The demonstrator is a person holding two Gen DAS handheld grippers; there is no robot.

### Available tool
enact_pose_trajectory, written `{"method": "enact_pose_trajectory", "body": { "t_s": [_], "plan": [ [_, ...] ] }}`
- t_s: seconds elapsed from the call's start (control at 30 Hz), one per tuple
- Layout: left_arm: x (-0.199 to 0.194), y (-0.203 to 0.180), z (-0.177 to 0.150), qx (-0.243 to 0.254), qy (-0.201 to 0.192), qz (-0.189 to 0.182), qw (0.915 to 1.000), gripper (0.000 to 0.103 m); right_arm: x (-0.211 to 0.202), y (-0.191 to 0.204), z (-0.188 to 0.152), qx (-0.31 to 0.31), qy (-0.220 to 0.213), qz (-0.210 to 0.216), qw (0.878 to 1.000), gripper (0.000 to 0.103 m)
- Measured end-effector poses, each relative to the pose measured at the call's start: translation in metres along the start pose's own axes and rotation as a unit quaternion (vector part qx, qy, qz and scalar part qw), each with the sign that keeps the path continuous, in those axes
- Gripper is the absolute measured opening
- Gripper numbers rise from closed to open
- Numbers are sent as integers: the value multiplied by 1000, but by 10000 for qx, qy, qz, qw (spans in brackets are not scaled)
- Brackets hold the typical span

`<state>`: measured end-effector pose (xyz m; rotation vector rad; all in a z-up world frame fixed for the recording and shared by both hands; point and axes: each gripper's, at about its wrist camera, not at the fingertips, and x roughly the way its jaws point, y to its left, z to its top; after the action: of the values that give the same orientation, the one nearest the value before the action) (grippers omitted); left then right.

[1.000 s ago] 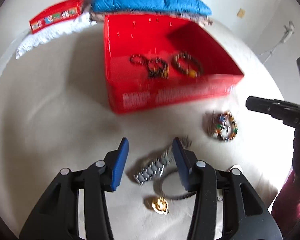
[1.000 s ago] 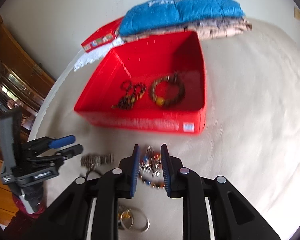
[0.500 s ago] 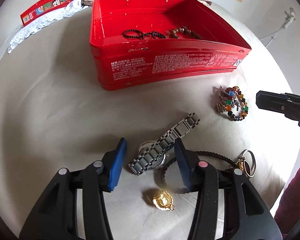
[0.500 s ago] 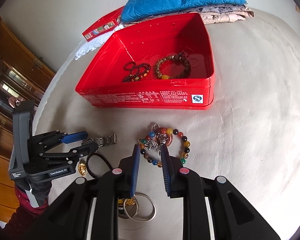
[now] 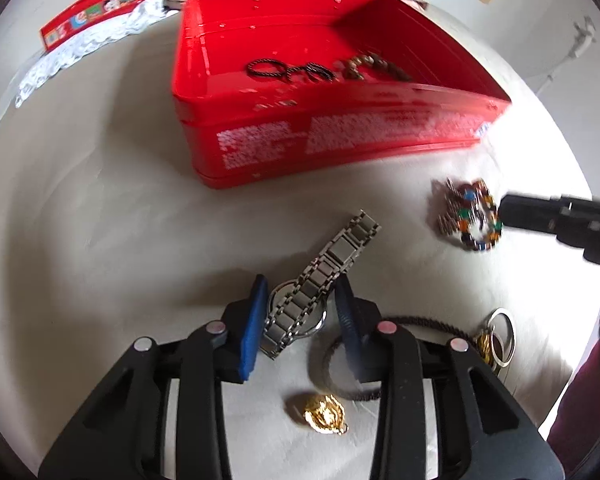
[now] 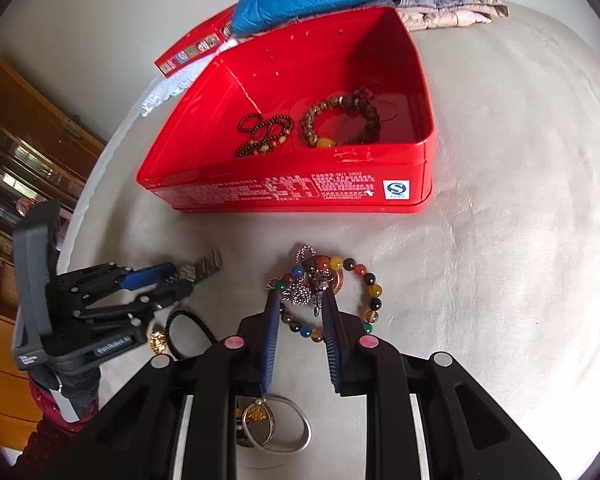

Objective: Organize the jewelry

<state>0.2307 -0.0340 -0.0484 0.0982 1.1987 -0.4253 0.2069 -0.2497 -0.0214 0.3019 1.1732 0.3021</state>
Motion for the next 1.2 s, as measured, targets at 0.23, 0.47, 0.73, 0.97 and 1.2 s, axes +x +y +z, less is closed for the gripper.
{"method": "enact_pose_trajectory", "body": {
  "t_s": [0.23,0.47,0.73,0.97,1.2],
  "plan": [
    [-2,14,3,-594,-302,296,9973,29,13,-3,4,106,91,-149,9998,27],
    [5,10,8,-556,-353,350,9972,35,32,-4,10,60,211,-120,9997,31],
    [1,10,1,-539,-494,482,9962,29,21,-3,6,-74,26,11,10000,11],
    [-4,16,-1,-733,-525,311,9954,26,-15,0,4,-123,-382,22,9992,11],
    [-8,16,-4,-767,-531,182,9955,25,-49,5,3,-230,-690,85,9973,10]
  ]
}}
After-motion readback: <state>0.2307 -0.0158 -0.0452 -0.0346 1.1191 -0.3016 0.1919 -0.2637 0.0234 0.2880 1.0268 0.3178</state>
